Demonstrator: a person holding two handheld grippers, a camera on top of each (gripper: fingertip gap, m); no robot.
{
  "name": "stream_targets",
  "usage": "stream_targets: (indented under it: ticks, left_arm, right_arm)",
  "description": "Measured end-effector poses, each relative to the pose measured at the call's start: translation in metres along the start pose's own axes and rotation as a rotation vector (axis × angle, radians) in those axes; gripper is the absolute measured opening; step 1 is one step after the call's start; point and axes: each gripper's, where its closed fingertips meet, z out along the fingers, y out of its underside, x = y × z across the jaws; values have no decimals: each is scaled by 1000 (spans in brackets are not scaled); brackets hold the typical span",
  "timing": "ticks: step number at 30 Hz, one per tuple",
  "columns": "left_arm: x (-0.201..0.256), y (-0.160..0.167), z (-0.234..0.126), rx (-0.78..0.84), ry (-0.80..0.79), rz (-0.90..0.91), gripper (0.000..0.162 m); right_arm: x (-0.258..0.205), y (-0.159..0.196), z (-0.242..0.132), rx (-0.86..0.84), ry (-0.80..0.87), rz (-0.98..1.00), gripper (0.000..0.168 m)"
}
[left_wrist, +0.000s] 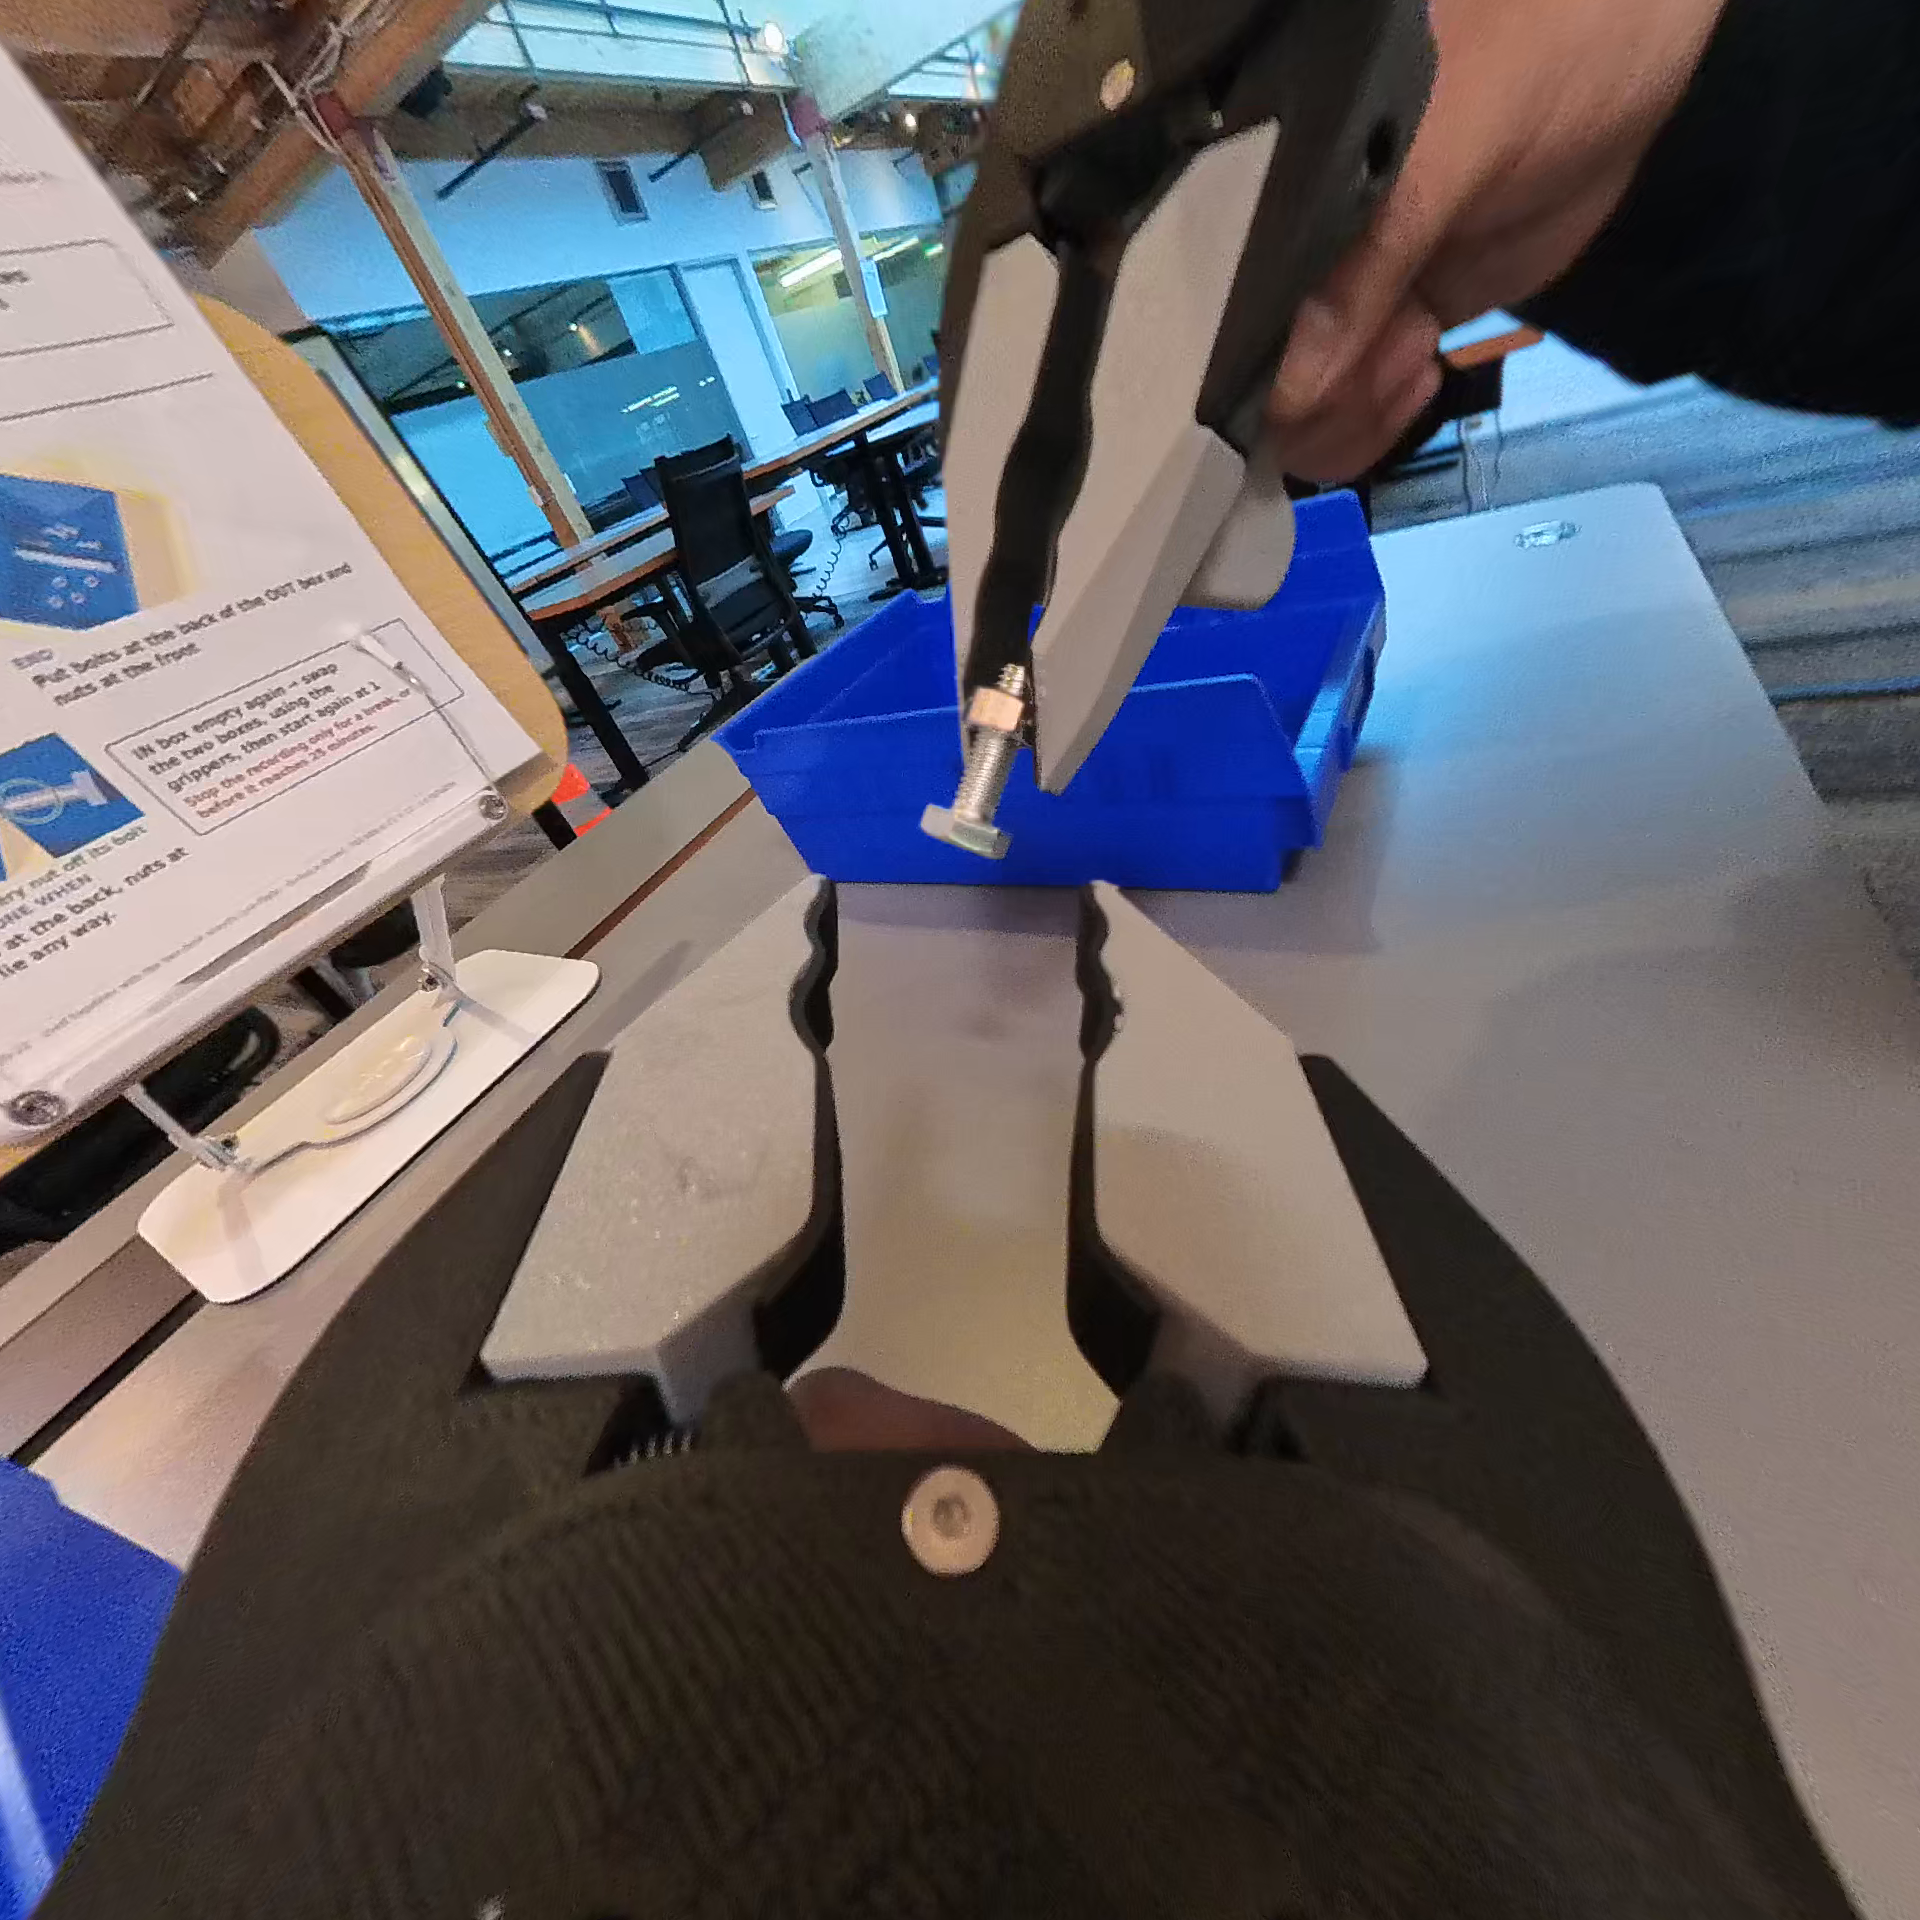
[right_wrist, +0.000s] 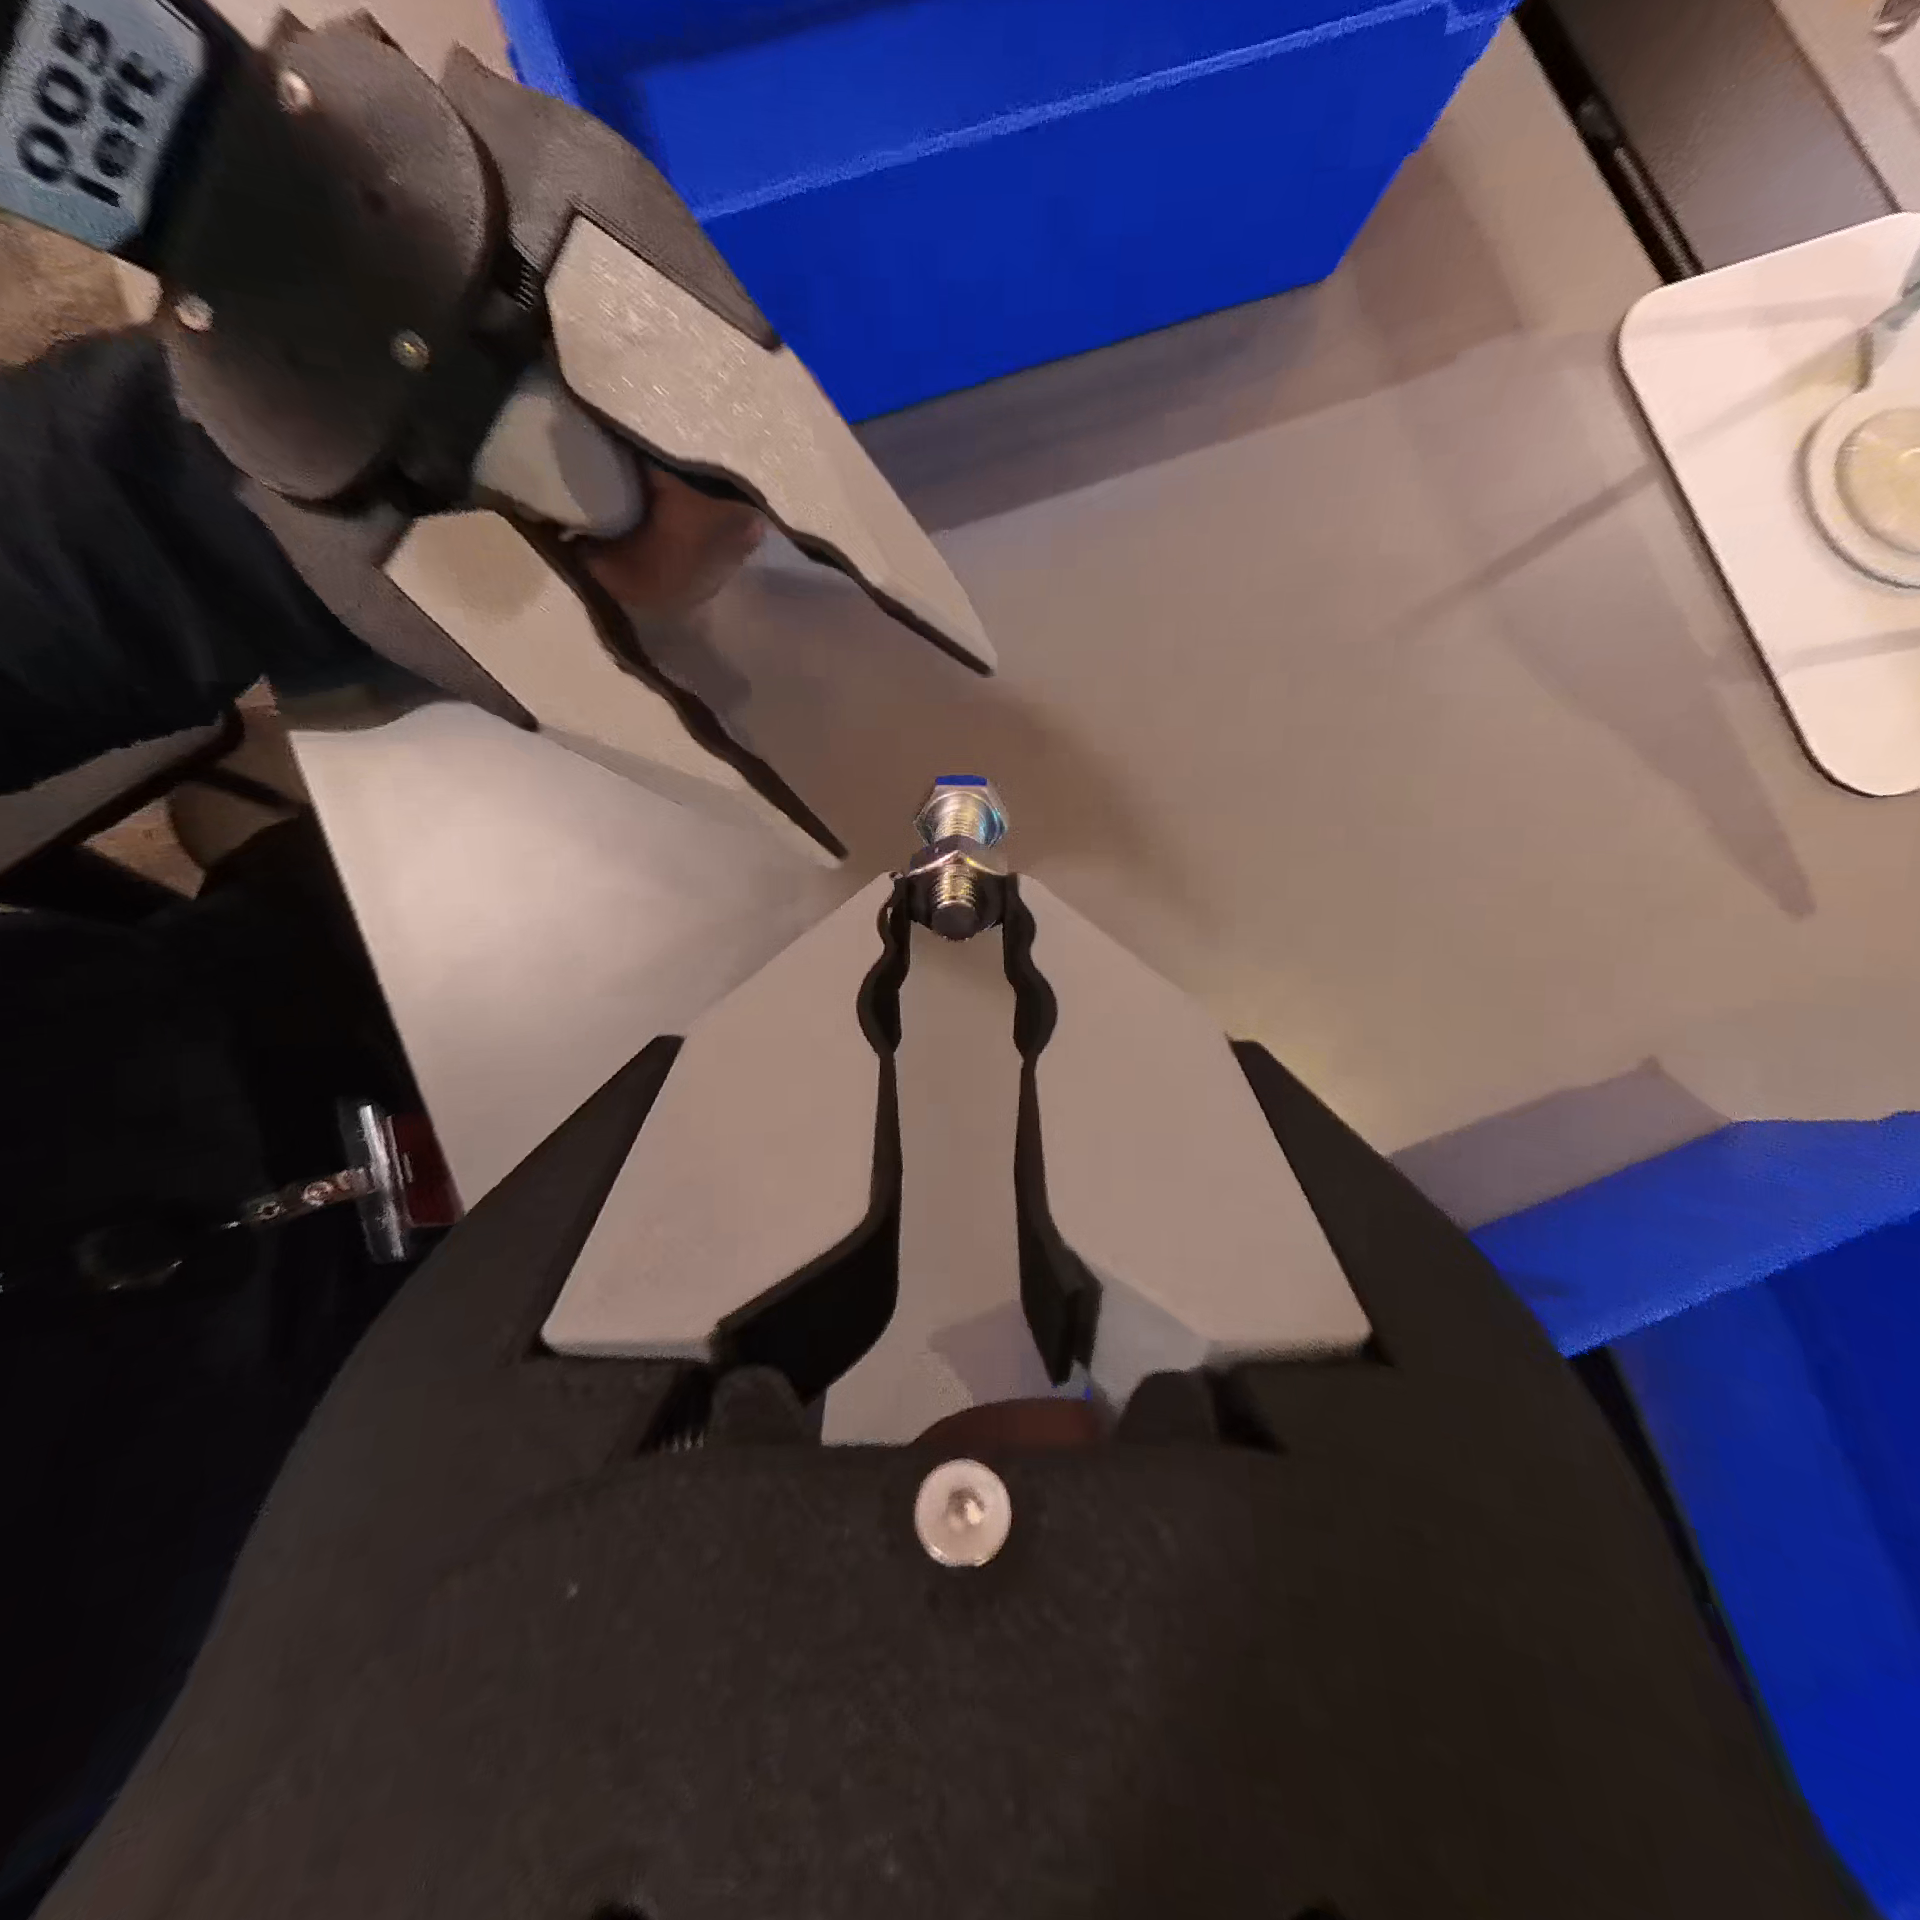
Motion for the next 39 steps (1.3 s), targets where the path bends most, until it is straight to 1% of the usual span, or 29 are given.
stream_targets:
  ticks: [5, 11, 14, 23, 28, 31, 34, 39]
  left_arm:
    - [11, 9, 7, -39, 12, 77, 43]
    - [17, 7, 9, -27, 8, 127, 24]
    - [19, 9, 10, -33, 27, 120, 18]
    - [27, 23, 16, -101, 66, 109, 18]
    - [31, 31, 19, -148, 100, 79, 18]
    - [32, 34, 21, -163, 116, 34, 17]
    - [30, 31, 21, -151, 137, -48, 17]
    - [21, 20, 19, -85, 115, -128, 17]
  right_arm:
    - [-15, 2, 6, -51, -30, -33, 14]
    - [-22, 5, 13, -81, -64, -18, 14]
    - [-24, 6, 15, -81, -88, -5, 14]
    - [-27, 14, 20, -99, -133, 7, 14]
    - [-27, 20, 25, -109, -137, 14, 14]
    - [-25, 19, 26, -87, -138, 10, 14]
    - [-21, 16, 24, -34, -126, 6, 15]
    - [-8, 15, 20, 60, -74, 46, 16]
